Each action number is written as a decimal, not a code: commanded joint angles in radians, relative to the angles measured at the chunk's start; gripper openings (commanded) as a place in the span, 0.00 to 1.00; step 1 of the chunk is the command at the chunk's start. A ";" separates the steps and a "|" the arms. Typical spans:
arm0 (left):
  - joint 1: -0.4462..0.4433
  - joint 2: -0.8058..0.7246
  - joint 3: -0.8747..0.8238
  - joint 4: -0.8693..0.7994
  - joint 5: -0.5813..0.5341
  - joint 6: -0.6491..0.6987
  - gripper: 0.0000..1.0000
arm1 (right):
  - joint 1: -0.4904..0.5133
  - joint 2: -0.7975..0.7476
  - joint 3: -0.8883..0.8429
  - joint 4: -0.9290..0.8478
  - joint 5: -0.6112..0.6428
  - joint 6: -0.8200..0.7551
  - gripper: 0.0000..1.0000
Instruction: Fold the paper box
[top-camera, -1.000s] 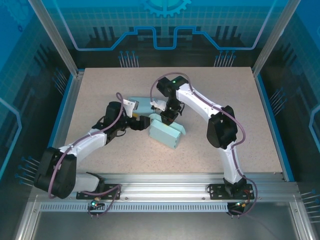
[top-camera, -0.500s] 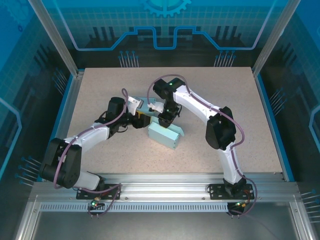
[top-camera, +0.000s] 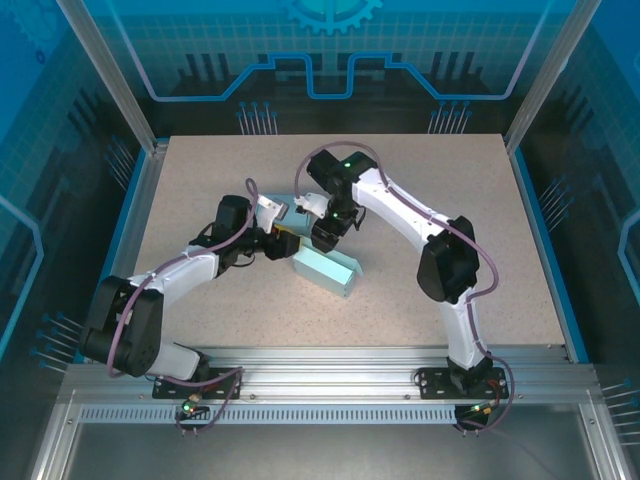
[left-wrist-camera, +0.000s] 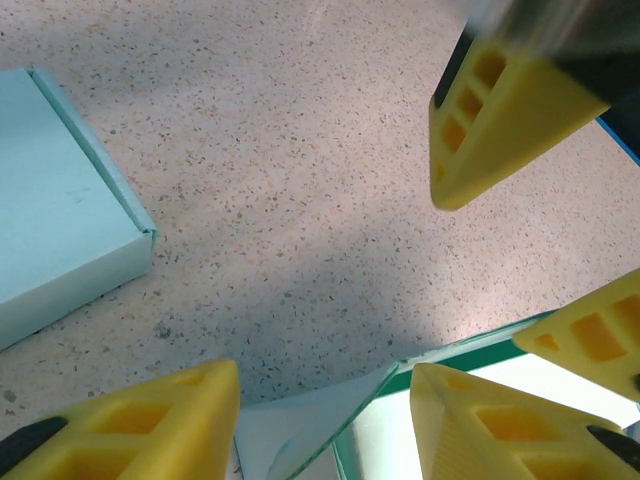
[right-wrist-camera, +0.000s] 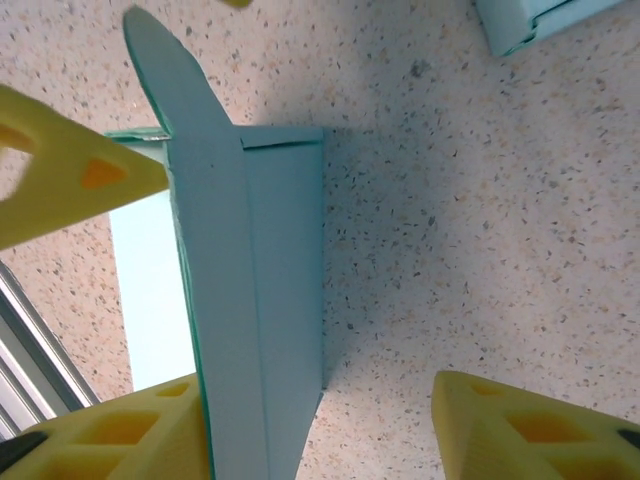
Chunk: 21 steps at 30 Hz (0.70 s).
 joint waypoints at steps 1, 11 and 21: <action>0.003 0.012 0.034 -0.030 0.034 0.038 0.47 | -0.004 -0.056 -0.001 0.020 -0.004 0.043 0.60; -0.022 -0.020 0.027 -0.079 0.010 0.056 0.43 | -0.027 -0.406 -0.313 0.272 0.115 0.354 0.57; -0.053 -0.007 0.075 -0.152 -0.035 0.101 0.26 | 0.040 -0.838 -0.897 0.529 0.282 0.693 0.52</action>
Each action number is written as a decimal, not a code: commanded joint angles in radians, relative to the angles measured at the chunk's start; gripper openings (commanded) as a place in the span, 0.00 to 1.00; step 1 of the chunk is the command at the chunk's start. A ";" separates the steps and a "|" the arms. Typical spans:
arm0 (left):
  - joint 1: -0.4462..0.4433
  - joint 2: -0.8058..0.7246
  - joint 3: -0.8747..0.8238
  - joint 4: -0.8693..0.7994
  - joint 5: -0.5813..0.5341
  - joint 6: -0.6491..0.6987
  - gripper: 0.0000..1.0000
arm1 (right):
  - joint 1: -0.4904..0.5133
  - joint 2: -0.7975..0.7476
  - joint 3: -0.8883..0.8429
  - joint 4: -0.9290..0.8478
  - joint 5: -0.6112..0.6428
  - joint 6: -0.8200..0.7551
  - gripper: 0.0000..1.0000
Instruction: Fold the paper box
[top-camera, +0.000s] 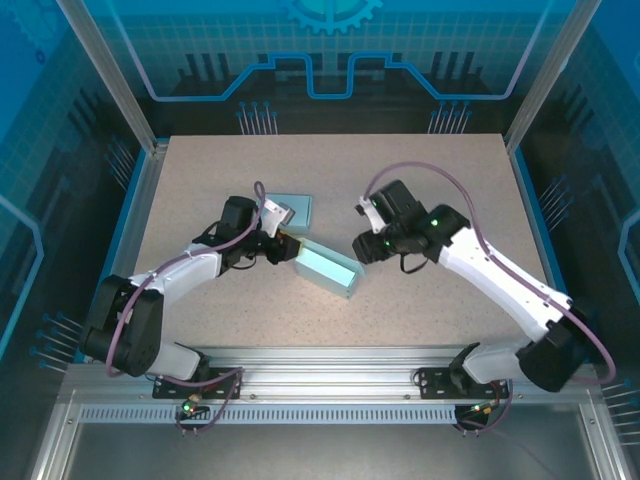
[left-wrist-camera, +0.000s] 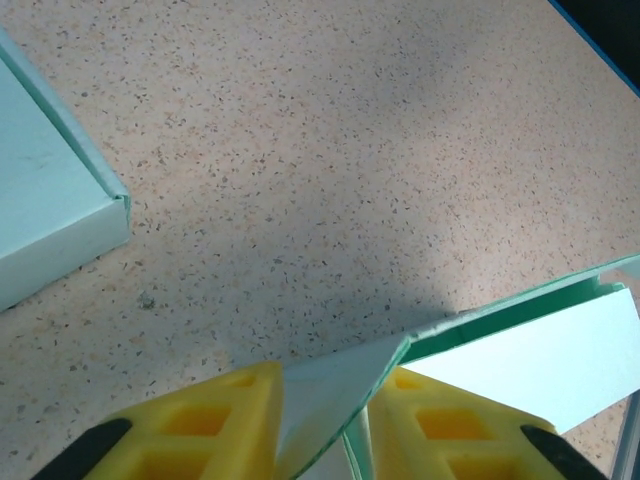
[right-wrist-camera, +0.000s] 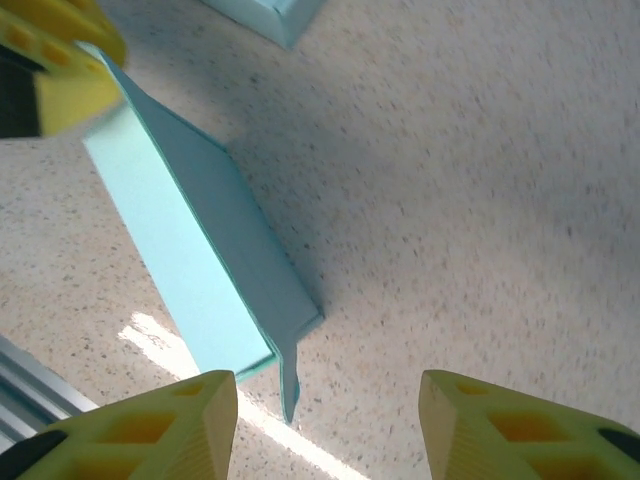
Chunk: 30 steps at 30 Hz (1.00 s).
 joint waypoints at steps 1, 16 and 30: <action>-0.017 -0.010 0.044 -0.041 -0.010 0.034 0.25 | 0.047 -0.049 -0.104 0.106 0.082 0.153 0.51; -0.057 0.002 0.039 -0.024 -0.047 0.025 0.17 | 0.040 0.001 -0.149 0.107 0.164 0.135 0.47; -0.078 -0.031 -0.026 0.097 -0.067 0.059 0.00 | -0.033 0.010 -0.113 0.123 0.174 0.071 0.46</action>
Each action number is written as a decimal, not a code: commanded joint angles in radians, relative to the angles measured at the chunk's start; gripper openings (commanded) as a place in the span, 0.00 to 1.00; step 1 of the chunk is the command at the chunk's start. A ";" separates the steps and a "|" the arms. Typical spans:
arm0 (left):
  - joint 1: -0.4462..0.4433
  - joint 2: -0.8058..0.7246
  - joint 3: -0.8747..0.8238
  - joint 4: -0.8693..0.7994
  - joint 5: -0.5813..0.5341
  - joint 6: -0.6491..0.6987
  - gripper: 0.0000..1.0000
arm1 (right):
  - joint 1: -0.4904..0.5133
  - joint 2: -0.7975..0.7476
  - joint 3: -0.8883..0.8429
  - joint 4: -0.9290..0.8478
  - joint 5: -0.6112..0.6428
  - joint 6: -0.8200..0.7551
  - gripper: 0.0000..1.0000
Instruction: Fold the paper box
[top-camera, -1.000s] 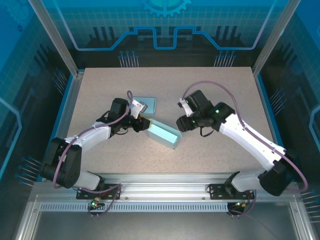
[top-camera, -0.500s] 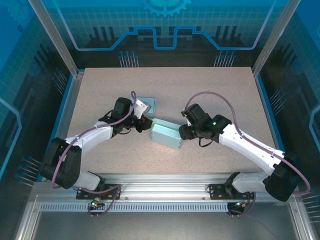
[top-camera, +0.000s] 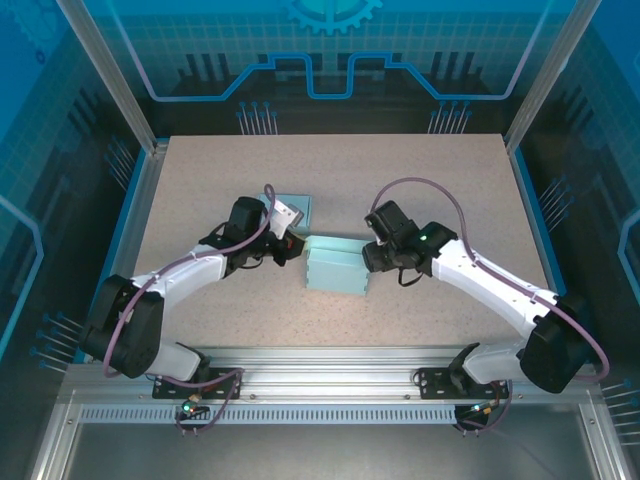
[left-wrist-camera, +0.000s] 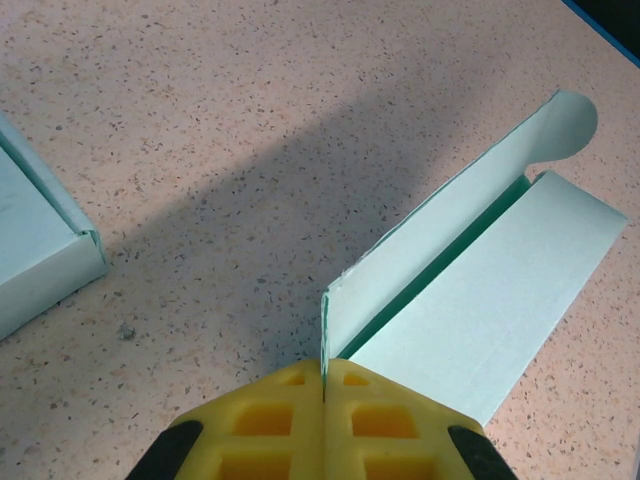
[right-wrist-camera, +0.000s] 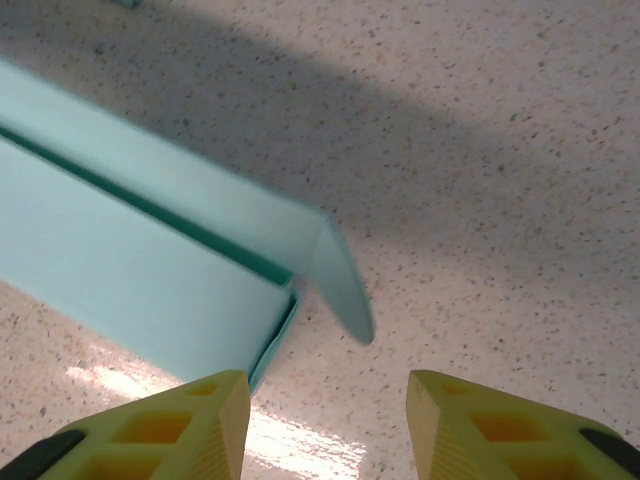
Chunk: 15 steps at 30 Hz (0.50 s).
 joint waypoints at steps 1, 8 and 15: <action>-0.014 -0.032 -0.030 0.070 -0.009 0.038 0.00 | -0.028 -0.022 0.033 0.016 0.007 -0.031 0.46; -0.028 -0.076 -0.073 0.163 -0.028 0.057 0.00 | -0.099 -0.013 0.043 0.029 -0.095 -0.082 0.46; -0.039 -0.108 -0.083 0.153 -0.060 0.054 0.00 | -0.122 -0.012 0.026 0.045 -0.220 -0.122 0.42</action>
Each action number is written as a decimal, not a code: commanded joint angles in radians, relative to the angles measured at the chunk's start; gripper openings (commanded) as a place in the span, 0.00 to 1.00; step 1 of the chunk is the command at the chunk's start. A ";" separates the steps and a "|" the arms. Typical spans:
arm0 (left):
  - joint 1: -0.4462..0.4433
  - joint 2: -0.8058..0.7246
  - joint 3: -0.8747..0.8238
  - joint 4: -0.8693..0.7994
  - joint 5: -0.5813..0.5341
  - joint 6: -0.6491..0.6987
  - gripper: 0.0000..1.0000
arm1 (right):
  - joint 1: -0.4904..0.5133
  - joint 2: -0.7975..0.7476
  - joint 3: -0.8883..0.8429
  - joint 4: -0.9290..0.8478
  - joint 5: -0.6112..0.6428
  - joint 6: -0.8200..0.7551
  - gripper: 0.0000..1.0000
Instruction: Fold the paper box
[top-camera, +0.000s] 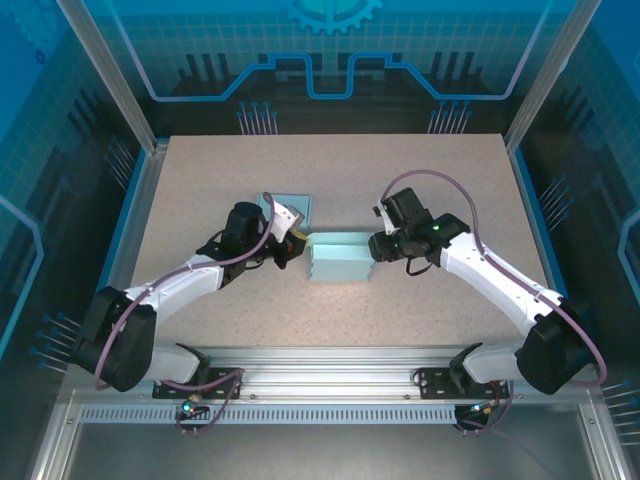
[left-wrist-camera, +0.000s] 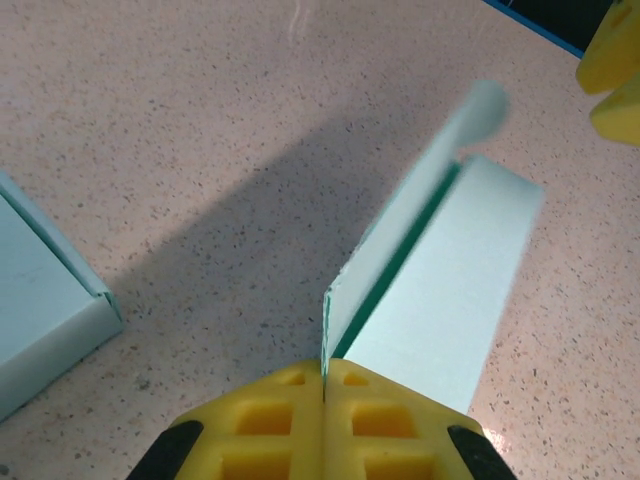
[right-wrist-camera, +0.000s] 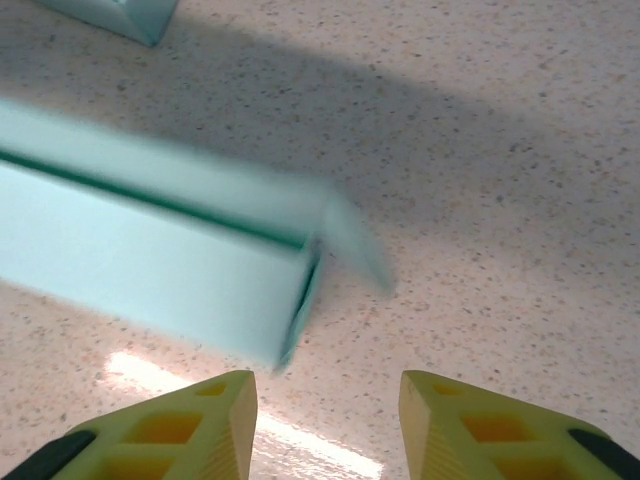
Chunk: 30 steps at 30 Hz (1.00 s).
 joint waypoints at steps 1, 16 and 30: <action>-0.012 -0.027 -0.019 0.029 -0.021 0.024 0.00 | -0.010 -0.008 0.009 0.016 -0.061 -0.030 0.42; -0.022 0.000 -0.012 0.028 -0.027 0.058 0.00 | -0.136 0.087 0.065 0.119 -0.197 -0.278 0.56; -0.022 0.008 -0.006 0.024 -0.034 0.065 0.00 | -0.145 0.217 0.121 0.100 -0.251 -0.306 0.41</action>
